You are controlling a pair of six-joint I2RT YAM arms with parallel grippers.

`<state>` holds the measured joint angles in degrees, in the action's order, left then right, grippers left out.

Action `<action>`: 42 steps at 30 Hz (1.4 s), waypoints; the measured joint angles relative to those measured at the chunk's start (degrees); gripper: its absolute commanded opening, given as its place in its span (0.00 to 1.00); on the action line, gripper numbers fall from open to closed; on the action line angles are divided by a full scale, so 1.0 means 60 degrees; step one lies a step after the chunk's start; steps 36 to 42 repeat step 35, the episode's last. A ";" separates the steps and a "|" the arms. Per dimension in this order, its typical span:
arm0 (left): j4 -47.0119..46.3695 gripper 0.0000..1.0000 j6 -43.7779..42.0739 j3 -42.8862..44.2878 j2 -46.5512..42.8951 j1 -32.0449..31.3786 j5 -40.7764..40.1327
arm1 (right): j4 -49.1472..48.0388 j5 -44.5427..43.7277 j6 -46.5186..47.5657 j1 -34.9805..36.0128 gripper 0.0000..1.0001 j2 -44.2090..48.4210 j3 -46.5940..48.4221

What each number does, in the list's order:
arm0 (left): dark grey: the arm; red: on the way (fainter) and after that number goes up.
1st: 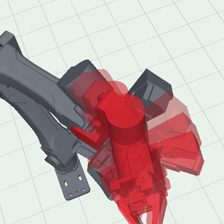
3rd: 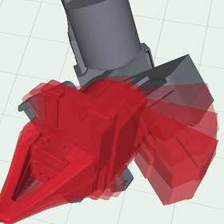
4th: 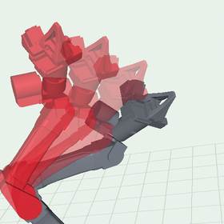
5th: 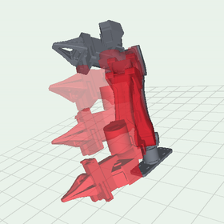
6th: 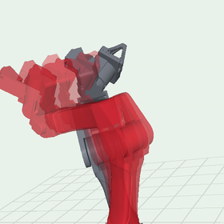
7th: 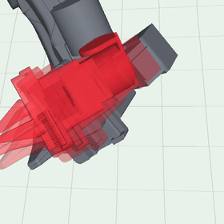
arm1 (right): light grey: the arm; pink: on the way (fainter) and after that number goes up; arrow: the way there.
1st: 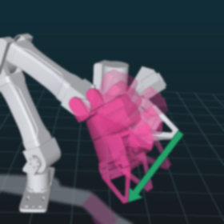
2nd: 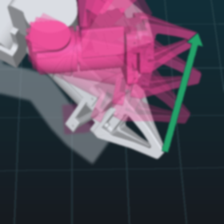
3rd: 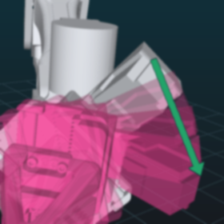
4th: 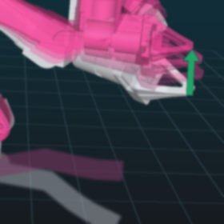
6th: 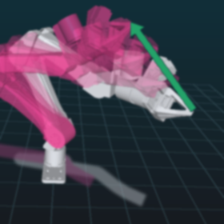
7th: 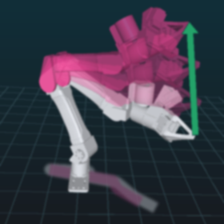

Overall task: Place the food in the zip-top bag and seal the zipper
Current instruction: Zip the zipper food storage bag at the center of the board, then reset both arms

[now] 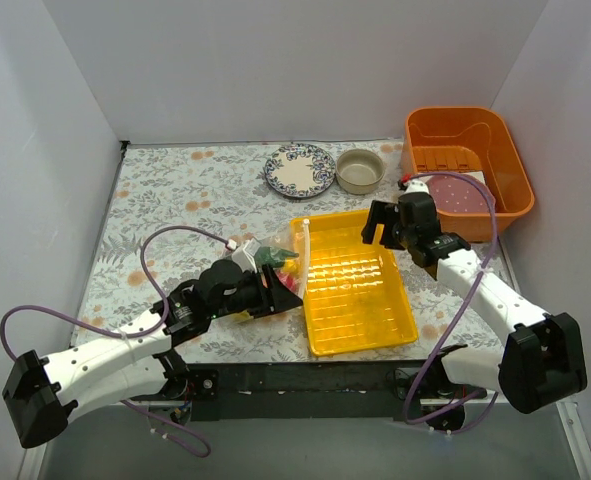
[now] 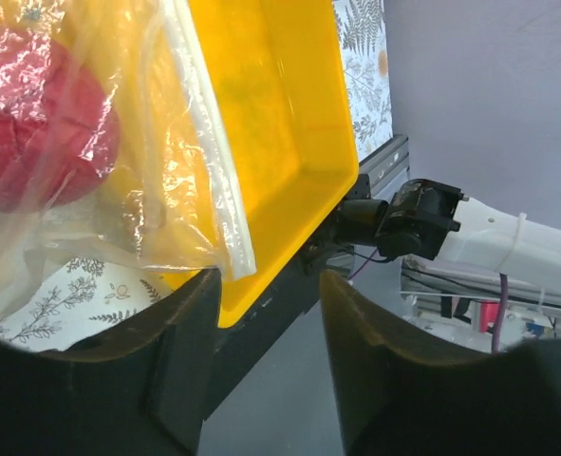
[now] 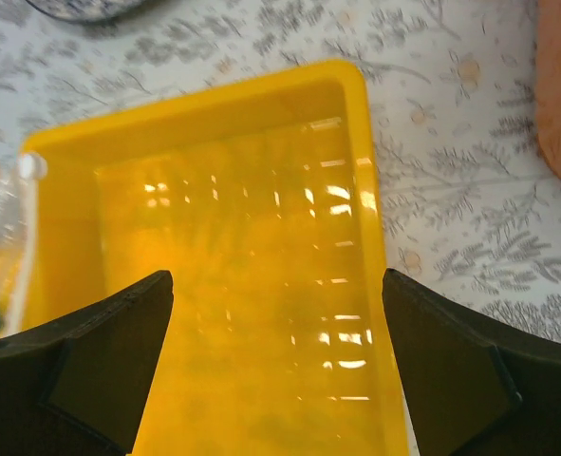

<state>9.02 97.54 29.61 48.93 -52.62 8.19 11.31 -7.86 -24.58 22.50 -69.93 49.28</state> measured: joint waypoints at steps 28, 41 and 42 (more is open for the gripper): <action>0.3089 0.98 -0.4925 0.5541 0.3501 0.6714 0.1384 | 0.1384 0.1512 0.1064 -0.2189 0.98 0.1745 -0.1566; 0.2998 0.98 -0.4914 0.4685 0.4084 0.6699 0.1953 | 0.1421 0.2608 0.1435 -0.2867 0.98 0.1042 -0.1166; 0.2998 0.98 -0.4914 0.4685 0.4084 0.6699 0.1953 | 0.1421 0.2608 0.1435 -0.2867 0.98 0.1042 -0.1166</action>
